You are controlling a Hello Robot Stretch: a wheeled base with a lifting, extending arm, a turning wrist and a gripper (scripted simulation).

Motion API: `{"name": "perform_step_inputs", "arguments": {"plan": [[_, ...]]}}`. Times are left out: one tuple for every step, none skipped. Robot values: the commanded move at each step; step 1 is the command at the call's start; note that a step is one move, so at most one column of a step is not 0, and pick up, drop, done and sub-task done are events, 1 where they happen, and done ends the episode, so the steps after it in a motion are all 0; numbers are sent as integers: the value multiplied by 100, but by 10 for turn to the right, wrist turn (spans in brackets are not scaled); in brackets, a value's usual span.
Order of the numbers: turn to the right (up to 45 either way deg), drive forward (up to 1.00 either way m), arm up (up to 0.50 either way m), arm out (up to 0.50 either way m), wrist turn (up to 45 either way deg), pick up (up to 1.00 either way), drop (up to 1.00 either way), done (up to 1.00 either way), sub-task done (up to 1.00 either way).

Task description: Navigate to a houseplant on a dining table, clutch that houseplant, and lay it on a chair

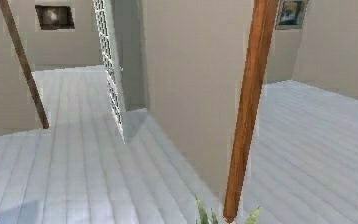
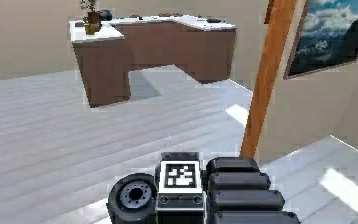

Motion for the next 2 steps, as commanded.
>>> {"name": "perform_step_inputs", "arguments": {"plan": [[0, 40, 0, 0, 0, 0, 0, 0, 0], [-240, 0, 0, 0, 0, 0, 0, 0, 0]]}}
